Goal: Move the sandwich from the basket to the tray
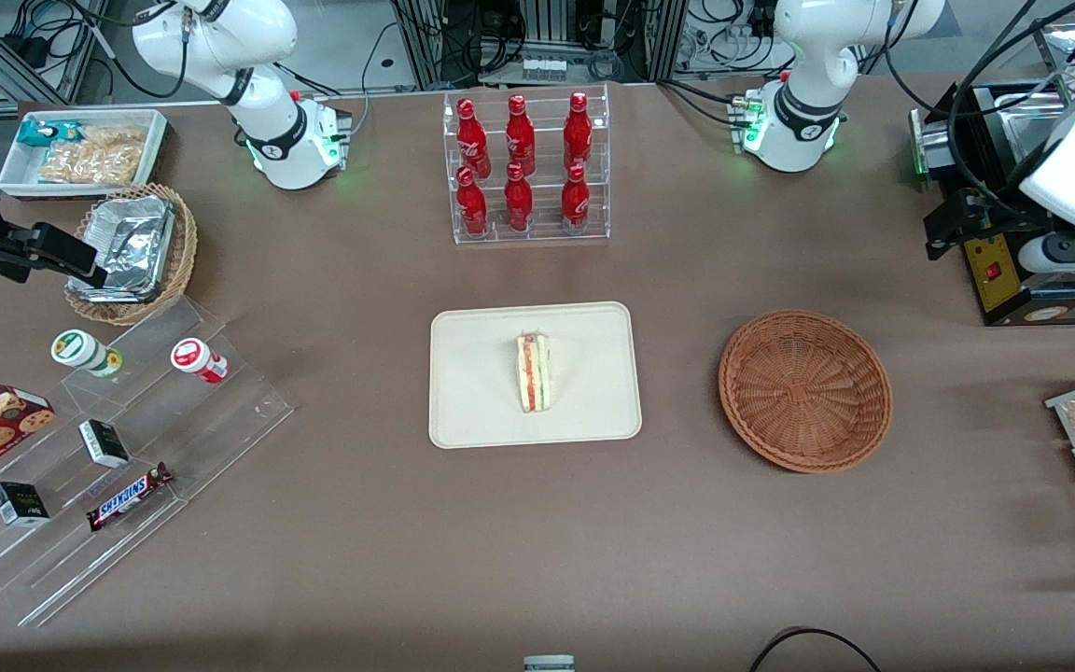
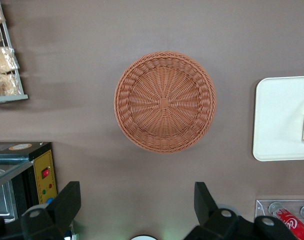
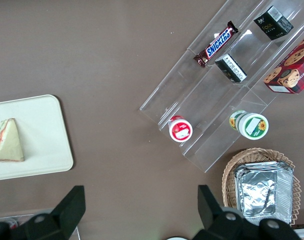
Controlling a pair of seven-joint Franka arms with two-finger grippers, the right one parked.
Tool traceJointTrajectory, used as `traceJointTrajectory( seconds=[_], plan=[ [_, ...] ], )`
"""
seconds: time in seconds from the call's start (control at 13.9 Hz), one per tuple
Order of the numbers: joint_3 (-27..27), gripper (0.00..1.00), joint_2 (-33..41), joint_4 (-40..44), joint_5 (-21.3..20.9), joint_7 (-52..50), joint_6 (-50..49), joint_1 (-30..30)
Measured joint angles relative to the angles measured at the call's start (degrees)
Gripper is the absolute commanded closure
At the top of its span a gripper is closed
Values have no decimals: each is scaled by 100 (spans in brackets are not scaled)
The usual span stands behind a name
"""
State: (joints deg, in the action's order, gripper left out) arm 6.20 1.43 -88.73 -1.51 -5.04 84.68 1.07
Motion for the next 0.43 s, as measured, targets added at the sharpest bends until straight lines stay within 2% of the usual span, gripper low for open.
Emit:
traceJointTrajectory(
  seconds=[0.43],
  plan=[
    [-199,0,-12,5,143,21,-72,-16]
  ],
)
